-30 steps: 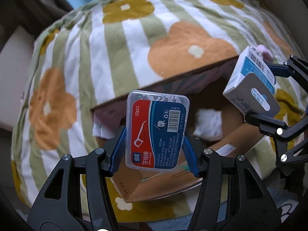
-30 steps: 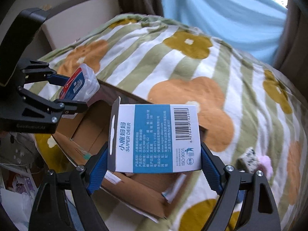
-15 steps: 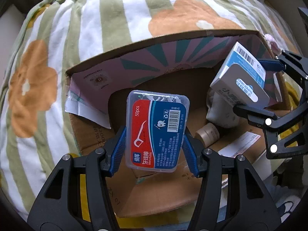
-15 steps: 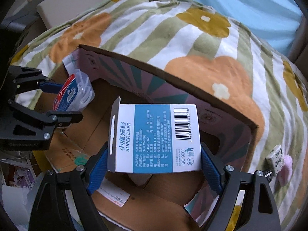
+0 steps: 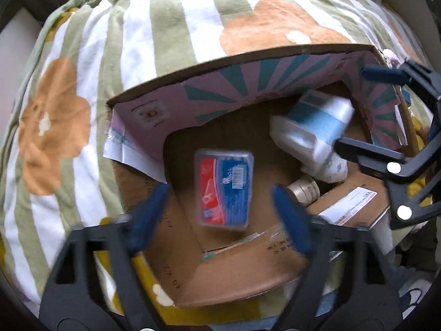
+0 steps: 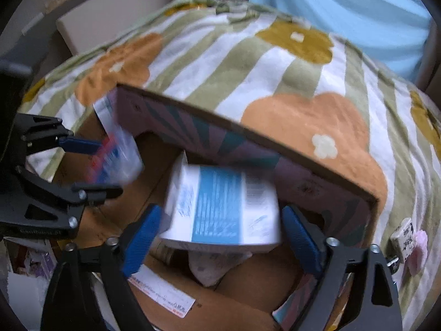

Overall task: Organize objects
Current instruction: 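Open both tools to drop the floss case and box inside, then move both tools back toward the remaining items on the bed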

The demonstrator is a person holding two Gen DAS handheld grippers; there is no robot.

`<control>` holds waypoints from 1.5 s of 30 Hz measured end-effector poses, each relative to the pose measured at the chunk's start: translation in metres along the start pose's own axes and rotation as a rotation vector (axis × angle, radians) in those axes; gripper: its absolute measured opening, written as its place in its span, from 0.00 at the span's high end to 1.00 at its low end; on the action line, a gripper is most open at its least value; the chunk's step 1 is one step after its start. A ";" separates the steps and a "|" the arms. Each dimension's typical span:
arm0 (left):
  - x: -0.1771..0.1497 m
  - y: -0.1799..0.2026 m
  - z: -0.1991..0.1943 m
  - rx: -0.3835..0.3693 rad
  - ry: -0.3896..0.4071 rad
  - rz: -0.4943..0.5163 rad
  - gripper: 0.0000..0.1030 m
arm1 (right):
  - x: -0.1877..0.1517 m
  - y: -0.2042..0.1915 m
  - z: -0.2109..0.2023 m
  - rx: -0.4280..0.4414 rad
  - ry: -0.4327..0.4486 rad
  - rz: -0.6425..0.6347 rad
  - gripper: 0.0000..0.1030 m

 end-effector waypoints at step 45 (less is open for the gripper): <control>0.031 0.086 -0.059 -0.008 0.137 0.038 0.04 | -0.019 0.078 -0.111 -0.009 0.161 0.157 0.00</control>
Point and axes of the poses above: each gripper's, at about its wrist camera, not at the fingertips, and z roughly the way its jaws point, y to its right, x to its top, the point moved 8 cm from there along z, roughly the way its jaws point, and after that the axes turned 1 degree about y, right-handed, at the moved point
